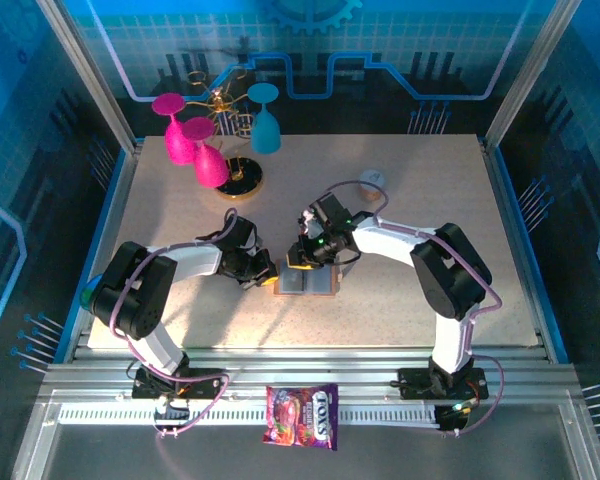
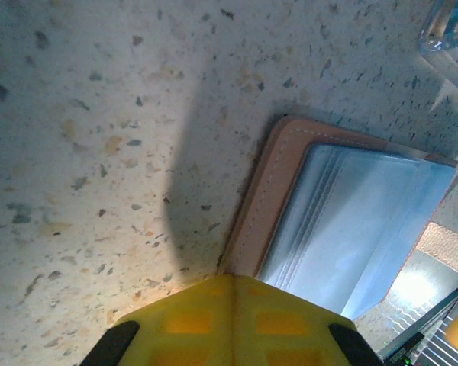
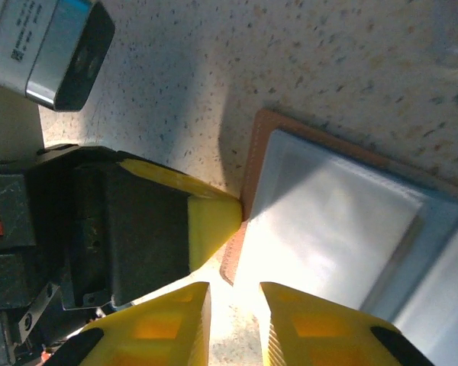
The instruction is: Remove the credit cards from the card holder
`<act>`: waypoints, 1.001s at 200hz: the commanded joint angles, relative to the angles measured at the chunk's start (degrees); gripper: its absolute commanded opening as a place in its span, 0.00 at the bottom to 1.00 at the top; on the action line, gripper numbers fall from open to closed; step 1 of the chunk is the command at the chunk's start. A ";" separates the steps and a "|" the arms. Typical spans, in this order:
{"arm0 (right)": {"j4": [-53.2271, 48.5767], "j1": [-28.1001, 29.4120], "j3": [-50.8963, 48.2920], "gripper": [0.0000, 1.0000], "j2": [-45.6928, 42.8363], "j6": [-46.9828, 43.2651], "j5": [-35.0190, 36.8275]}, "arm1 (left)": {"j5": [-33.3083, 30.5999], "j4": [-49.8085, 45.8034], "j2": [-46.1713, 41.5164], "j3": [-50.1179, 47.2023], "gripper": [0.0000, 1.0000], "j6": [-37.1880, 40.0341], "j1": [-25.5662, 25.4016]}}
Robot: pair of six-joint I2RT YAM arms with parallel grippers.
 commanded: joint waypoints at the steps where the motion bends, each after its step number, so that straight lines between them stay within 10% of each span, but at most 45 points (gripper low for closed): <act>1: 1.00 1.44 -0.45 0.26 2.00 2.12 -1.37 | 0.67 -0.37 0.23 -1.49 0.07 0.12 -0.32; 200: -3.15 1.60 -2.86 0.38 0.99 2.02 3.34 | -0.56 -2.04 1.29 -0.83 0.06 0.99 -0.32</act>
